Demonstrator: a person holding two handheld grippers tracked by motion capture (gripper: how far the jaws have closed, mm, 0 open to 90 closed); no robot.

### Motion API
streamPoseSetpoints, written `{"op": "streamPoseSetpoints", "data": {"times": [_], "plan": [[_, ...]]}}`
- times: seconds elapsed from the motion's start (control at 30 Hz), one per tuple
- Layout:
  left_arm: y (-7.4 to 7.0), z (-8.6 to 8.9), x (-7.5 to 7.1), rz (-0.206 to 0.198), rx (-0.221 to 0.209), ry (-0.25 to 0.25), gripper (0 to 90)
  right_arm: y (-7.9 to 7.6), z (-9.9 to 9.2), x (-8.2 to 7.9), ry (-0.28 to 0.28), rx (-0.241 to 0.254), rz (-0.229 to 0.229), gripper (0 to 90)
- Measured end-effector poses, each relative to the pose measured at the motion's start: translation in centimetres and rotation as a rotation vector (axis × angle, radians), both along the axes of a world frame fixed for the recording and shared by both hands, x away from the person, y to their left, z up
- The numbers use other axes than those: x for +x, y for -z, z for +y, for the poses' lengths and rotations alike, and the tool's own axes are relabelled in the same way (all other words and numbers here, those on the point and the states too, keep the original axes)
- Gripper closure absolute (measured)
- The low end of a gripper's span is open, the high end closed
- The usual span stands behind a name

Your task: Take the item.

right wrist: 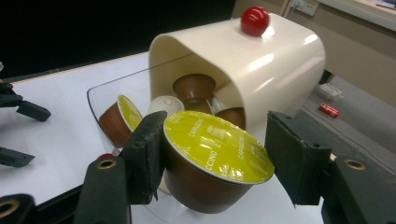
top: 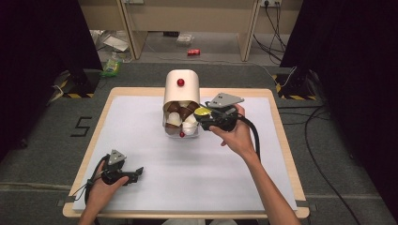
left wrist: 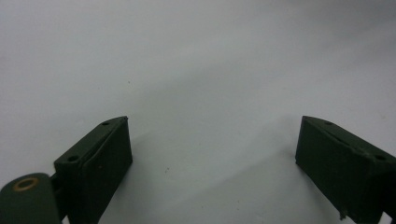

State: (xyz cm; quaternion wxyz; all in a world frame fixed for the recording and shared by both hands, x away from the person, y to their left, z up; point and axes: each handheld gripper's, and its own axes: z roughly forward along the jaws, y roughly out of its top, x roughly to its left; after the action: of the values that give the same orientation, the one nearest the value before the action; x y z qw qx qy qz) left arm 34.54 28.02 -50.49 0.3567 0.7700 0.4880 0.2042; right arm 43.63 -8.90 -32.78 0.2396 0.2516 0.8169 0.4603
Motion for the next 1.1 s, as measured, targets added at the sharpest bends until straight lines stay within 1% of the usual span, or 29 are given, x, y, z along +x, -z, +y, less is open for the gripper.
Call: {"op": "streamPoseSetpoints", "data": {"times": [0.2,0.27,0.3,0.4,0.43,0.5,0.57,0.7,0.73,0.77,0.83,0.87,0.9,0.97,1.07,1.1], "plan": [[0.0,0.0,0.0,-0.001,0.000,0.000,10.0,0.1,-1.9,-0.1,0.032,0.000,-0.003,40.7],[0.0,0.0,0.0,-0.001,0.001,0.000,10.0,0.2,-2.3,-0.2,0.041,0.002,-0.002,40.7],[0.0,0.0,0.0,-0.001,0.001,0.000,10.1,0.4,-2.9,-0.3,0.050,-0.001,-0.001,40.7],[0.0,0.0,0.0,-0.001,0.001,0.000,10.0,0.7,-3.4,-0.4,0.058,-0.006,0.002,40.7],[0.0,0.0,0.0,-0.001,0.002,0.000,10.0,1.0,-3.8,-0.5,0.067,-0.019,0.002,40.7],[0.0,0.0,0.0,-0.002,0.001,-0.001,10.0,1.1,-3.9,-0.5,0.067,-0.018,0.005,40.7],[0.0,0.0,0.0,-0.001,0.001,-0.001,10.0,1.6,-4.6,-0.7,0.077,-0.018,0.013,40.7],[0.0,0.0,0.0,-0.001,0.000,-0.001,10.0,2.0,-5.1,-0.7,0.087,-0.025,0.015,40.7],[0.0,0.0,0.0,-0.001,0.000,0.000,10.0,2.4,-5.4,-0.8,0.093,-0.017,0.027,40.7],[0.0,0.0,0.0,-0.001,0.000,0.000,10.0,2.4,-5.4,-0.8,0.093,-0.017,0.027,40.7],[0.0,0.0,0.0,-0.001,0.001,-0.001,10.0,3.0,-5.9,-0.7,0.106,-0.025,0.031,40.7],[0.0,0.0,0.0,-0.001,0.000,0.000,10.0,3.0,-5.9,-0.7,0.106,-0.025,0.031,40.7],[0.0,0.0,0.0,-0.001,0.001,-0.001,10.0,3.5,-6.2,-0.7,0.118,-0.029,0.034,40.7],[0.0,0.0,0.0,-0.001,0.000,-0.001,10.0,3.6,-6.3,-0.7,0.119,-0.030,0.036,40.6],[0.0,0.0,0.0,0.000,0.002,0.001,10.0,4.7,-6.9,-0.6,0.135,-0.031,0.048,40.6],[0.0,0.0,0.0,0.000,0.002,0.001,10.0,4.7,-6.9,-0.6,0.135,-0.031,0.048,40.6]]}}
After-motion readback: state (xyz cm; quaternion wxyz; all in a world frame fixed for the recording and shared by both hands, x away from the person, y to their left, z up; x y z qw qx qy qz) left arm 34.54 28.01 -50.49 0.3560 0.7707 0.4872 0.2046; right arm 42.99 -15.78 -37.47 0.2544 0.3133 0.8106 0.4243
